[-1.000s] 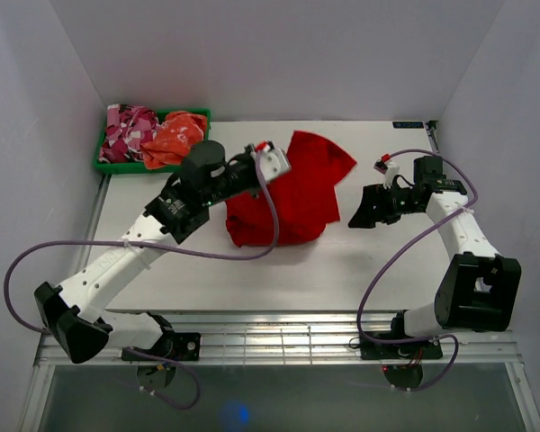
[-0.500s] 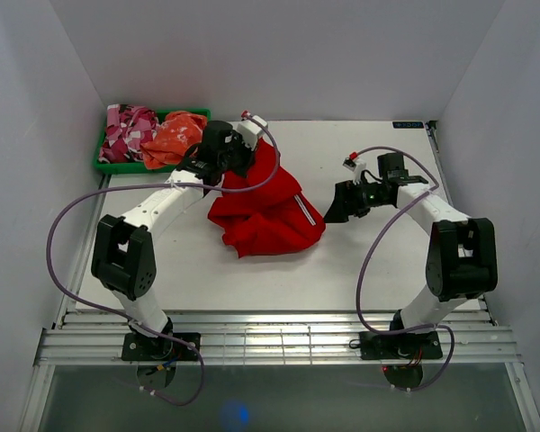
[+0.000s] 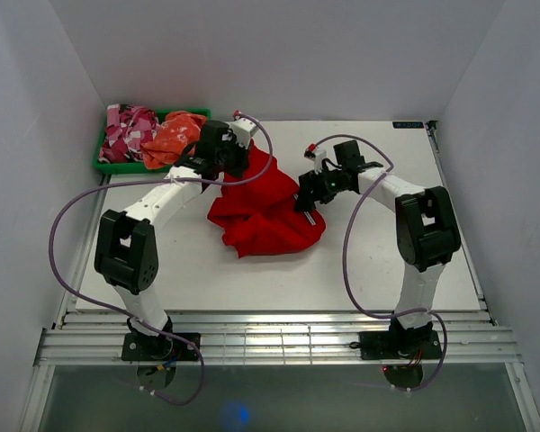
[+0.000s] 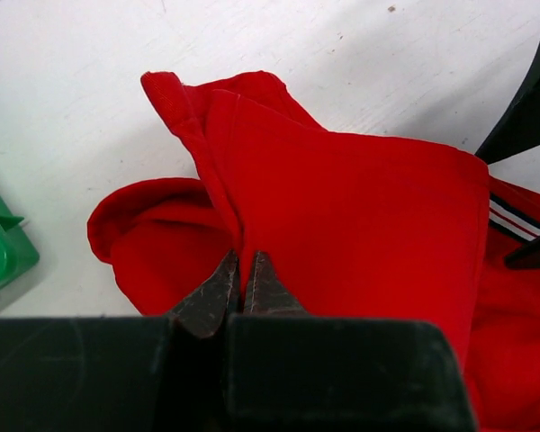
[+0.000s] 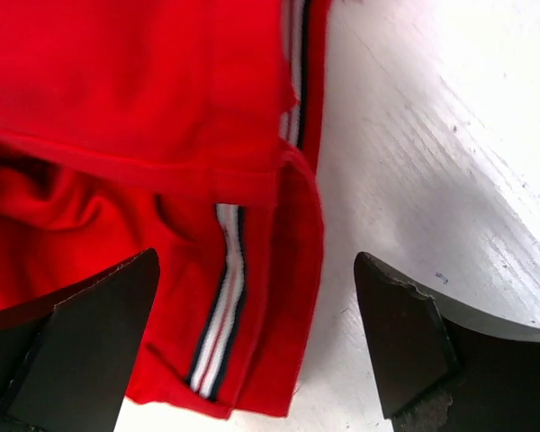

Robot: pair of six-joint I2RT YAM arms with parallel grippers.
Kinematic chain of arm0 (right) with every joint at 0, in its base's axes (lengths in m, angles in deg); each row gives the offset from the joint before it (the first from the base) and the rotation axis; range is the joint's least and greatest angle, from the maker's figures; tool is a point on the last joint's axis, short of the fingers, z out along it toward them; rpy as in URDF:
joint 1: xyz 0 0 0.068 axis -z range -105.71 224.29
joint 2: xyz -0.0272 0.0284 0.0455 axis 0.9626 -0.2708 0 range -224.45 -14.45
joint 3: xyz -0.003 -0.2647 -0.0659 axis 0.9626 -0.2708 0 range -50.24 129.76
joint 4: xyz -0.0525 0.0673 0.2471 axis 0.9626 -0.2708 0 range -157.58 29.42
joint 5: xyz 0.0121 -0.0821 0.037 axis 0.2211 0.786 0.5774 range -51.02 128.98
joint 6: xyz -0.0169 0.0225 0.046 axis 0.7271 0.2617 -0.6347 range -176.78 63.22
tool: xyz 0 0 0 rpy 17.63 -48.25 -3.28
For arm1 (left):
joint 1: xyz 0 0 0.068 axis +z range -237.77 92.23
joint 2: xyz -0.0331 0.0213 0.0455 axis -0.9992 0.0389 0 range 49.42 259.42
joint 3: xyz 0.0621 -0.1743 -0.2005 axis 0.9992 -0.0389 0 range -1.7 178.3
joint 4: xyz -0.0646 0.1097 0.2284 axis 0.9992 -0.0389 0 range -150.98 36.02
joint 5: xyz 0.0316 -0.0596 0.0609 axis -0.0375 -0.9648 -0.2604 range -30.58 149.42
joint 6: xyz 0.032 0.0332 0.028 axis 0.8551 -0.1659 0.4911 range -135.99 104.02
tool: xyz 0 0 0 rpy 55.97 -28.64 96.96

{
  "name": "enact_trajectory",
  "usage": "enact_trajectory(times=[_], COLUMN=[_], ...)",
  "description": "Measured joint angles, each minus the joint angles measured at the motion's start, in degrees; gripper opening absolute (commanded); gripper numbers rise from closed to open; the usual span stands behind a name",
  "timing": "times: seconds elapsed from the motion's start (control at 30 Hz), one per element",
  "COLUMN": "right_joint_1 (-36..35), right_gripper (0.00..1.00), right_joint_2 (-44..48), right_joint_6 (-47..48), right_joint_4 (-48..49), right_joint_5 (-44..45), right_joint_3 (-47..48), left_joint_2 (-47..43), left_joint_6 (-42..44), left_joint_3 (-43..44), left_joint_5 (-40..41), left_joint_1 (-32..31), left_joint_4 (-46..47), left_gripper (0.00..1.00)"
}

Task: Fold and stack the trousers
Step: Flatten the trousers out

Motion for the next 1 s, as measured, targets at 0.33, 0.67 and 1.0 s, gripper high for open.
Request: enact_trajectory(times=[0.33, 0.67, 1.0], right_joint_1=[0.0, 6.4, 10.6], right_gripper=[0.08, 0.08, 0.08], right_joint_2=[-1.2, 24.8, 32.4], right_joint_6=[1.9, 4.2, 4.3], right_joint_4=[-1.6, -10.7, -15.7], right_joint_5=[-0.5, -1.7, 1.3], right_joint_3=[0.7, 4.2, 20.1], left_joint_2=[0.2, -9.1, -17.0], left_joint_6=[-3.2, -4.5, -5.6], left_joint_3=[0.0, -9.0, -18.2], left_joint_5=[-0.6, -0.8, -5.9], left_joint_1=[1.4, 2.6, 4.1], left_joint_4=[-1.4, -6.6, -14.2], left_gripper=[0.00, 0.04, 0.82])
